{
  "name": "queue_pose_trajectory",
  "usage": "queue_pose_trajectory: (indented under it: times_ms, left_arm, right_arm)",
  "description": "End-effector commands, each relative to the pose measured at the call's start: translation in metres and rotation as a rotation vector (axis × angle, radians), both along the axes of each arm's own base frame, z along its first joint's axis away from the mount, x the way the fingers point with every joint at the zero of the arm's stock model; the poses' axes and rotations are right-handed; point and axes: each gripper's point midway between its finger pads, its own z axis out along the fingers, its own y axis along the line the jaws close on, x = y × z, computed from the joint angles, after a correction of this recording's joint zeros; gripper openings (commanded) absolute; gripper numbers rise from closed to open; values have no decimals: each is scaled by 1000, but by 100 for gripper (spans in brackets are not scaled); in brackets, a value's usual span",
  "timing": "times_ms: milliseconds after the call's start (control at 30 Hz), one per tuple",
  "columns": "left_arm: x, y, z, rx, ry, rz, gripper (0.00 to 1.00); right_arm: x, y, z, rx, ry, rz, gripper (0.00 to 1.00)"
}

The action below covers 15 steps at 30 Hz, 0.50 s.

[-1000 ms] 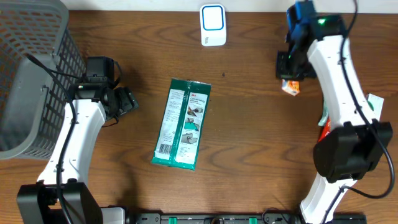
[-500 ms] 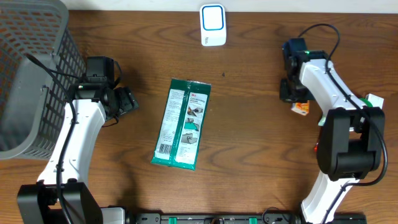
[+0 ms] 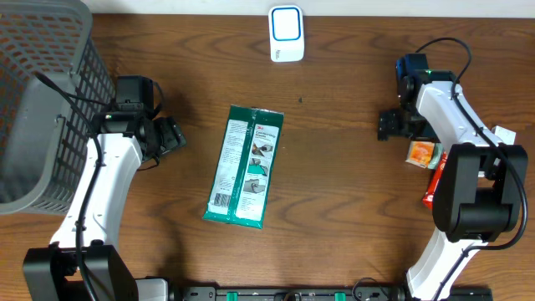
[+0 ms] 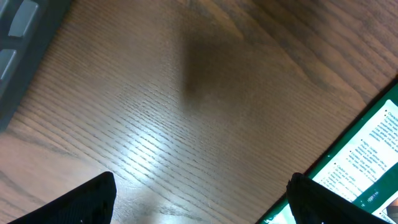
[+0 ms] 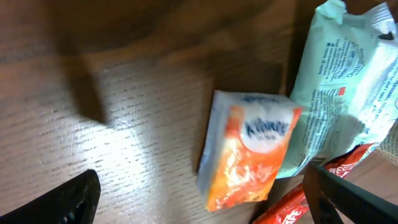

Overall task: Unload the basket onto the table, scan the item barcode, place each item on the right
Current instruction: 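Carry the Kleenex pack to the right edge and release it, then reach the right gripper to the green 3M gloves pack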

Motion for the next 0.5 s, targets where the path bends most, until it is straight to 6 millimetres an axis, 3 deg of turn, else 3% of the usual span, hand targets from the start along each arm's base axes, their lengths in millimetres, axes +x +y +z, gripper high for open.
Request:
queue_pose_trajectory:
  times_ms: [0, 167, 333, 467]
  left_arm:
    - [1, 4, 3, 16, -7, 6, 89]
    - [1, 4, 3, 17, -7, 6, 89]
    - [1, 4, 3, 16, -7, 5, 89]
    - [1, 4, 3, 16, -7, 6, 89]
  right_arm:
    - [-5, 1, -4, 12, 27, 26, 99]
    - [-3, 32, -7, 175, 22, 48, 89]
    - [5, 108, 1, 548, -11, 176, 85]
    - [8, 176, 23, 850, -57, 273, 85]
